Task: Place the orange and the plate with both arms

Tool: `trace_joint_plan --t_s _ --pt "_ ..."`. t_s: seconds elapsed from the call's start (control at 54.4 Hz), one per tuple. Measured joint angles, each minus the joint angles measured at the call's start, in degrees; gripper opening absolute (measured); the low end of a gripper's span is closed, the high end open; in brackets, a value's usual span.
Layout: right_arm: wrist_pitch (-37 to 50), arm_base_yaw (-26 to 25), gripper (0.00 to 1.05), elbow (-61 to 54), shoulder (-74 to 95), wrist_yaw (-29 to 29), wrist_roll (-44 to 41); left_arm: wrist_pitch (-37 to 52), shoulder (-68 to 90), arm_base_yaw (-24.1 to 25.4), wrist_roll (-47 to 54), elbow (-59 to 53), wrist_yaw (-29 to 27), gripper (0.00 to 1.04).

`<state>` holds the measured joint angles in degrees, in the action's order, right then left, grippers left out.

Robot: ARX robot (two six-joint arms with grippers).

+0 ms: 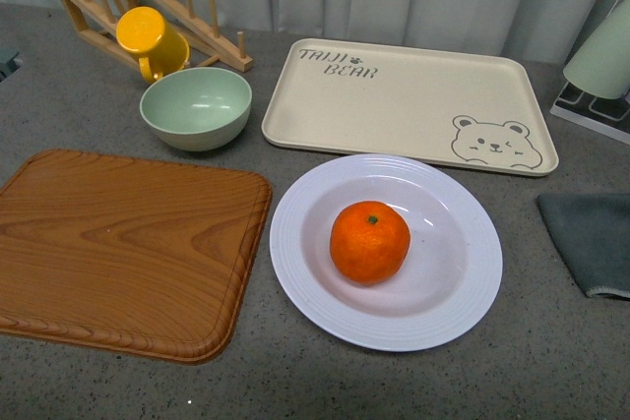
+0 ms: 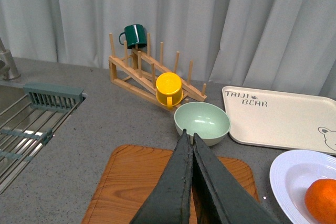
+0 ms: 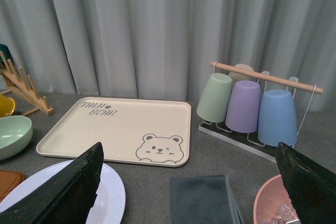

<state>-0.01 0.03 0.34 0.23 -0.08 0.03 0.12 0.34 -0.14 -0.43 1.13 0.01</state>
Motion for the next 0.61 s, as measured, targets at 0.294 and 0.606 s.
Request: trace_joint_plan --t_s 0.294,0.606 --pt "6.27 5.46 0.96 1.01 13.81 20.98 -2.19 -0.09 -0.09 0.0 0.0 0.0 -0.13 0.45" --pt "38.21 3.58 0.96 13.75 72.22 3.91 6.56 -0.09 -0.11 0.0 0.09 0.0 -0.04 0.98"
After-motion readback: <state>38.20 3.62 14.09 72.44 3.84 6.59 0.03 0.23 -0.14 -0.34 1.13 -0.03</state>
